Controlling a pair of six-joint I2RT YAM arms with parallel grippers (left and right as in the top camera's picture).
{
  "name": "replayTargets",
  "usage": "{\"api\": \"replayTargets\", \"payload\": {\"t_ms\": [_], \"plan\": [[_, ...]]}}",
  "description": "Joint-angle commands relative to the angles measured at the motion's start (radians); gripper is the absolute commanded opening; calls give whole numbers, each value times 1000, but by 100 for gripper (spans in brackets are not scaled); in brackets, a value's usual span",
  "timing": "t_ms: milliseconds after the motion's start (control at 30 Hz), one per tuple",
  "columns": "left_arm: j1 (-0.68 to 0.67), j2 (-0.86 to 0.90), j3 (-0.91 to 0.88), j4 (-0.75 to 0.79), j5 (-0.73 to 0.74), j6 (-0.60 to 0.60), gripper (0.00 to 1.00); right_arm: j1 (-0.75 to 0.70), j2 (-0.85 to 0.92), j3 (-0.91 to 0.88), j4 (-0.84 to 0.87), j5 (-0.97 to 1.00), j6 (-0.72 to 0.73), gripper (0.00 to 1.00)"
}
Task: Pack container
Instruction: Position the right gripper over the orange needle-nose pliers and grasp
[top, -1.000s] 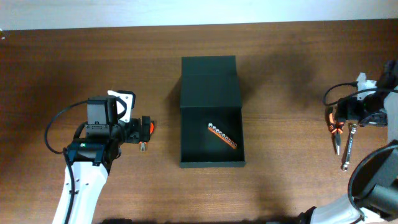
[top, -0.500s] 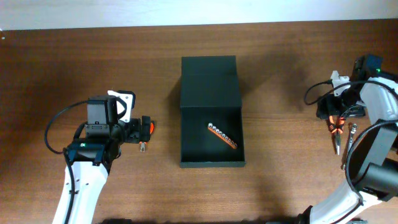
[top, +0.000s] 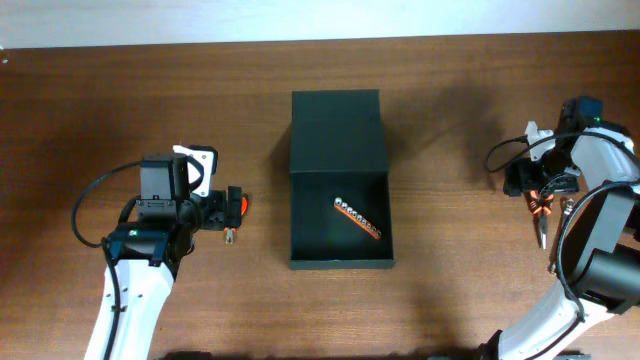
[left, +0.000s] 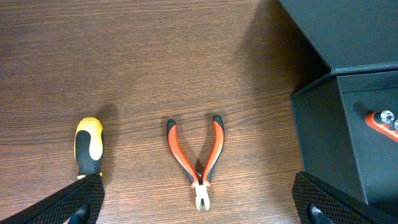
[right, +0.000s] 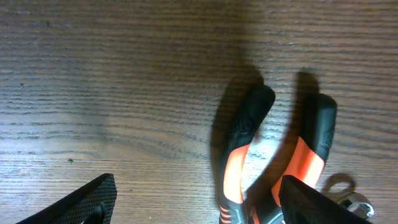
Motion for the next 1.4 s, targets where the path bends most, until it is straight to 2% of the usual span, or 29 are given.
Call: {"api": "replayTargets", "payload": {"t_ms": [0, 300, 367, 533, 667, 733, 900, 933, 967, 1367], "plan": [[5, 7, 16, 3, 11, 16, 99, -3, 13, -35, 19, 13, -7, 83], [5, 7, 16, 2, 11, 16, 99, -3, 13, -133, 100, 12, -6, 81], [5, 7, 16, 2, 11, 16, 99, -3, 13, -136, 100, 12, -6, 77], [5, 7, 16, 2, 11, 16, 99, -3, 13, -136, 100, 1, -6, 55], [5, 7, 16, 2, 11, 16, 99, -2, 13, -136, 105, 0, -6, 42], [5, 7, 16, 2, 11, 16, 99, -3, 13, -136, 107, 1, -6, 38], [5, 7, 16, 2, 11, 16, 99, -3, 13, -136, 111, 1, -6, 36], [5, 7, 16, 2, 11, 16, 99, -3, 13, -136, 113, 1, -6, 34], [5, 7, 16, 2, 11, 16, 99, -3, 13, -136, 114, 1, -6, 27], [5, 7, 16, 2, 11, 16, 99, -2, 13, -136, 114, -12, -6, 16]]}}
